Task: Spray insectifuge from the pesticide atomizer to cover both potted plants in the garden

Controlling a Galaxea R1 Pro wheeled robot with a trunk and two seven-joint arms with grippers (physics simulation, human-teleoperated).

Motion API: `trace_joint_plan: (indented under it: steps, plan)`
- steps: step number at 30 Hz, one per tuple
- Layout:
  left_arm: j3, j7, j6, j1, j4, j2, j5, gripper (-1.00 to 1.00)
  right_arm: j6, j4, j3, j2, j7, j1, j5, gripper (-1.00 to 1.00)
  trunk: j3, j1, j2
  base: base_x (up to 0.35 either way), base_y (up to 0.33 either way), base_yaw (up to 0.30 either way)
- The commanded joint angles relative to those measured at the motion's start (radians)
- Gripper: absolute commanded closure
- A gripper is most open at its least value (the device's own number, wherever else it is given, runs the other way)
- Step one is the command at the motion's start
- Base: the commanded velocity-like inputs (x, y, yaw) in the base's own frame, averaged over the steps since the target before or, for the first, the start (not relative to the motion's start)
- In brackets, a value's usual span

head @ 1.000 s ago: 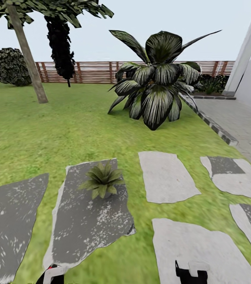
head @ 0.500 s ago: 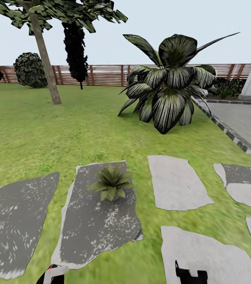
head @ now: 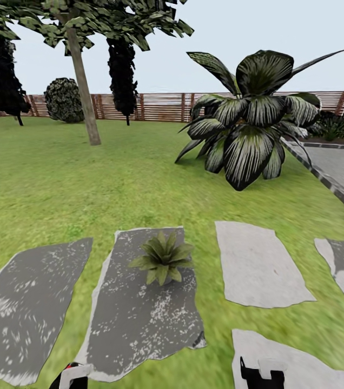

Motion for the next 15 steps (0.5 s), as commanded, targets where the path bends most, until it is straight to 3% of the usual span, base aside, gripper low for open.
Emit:
trace_joint_plan:
  steps: [1,11,15]
  plan:
    - [0.001,-0.002,-0.003,-0.001,0.001,0.0,0.003,1.0,-0.001,0.0,0.006,0.0,-0.006,0.0,0.001,-1.0,0.0,0.0,0.0,0.006,-0.001,0.176]
    - [0.001,-0.001,-0.003,-0.001,0.001,0.0,0.003,1.0,-0.002,0.0,0.005,-0.001,-0.006,0.0,0.001,-1.0,0.012,0.0,0.0,0.001,0.0,0.175]
    - [0.001,-0.001,-0.003,-0.001,0.001,0.0,0.003,1.0,-0.002,0.0,0.005,-0.002,-0.006,0.0,0.002,-1.0,0.014,0.0,0.0,0.0,0.0,0.066]
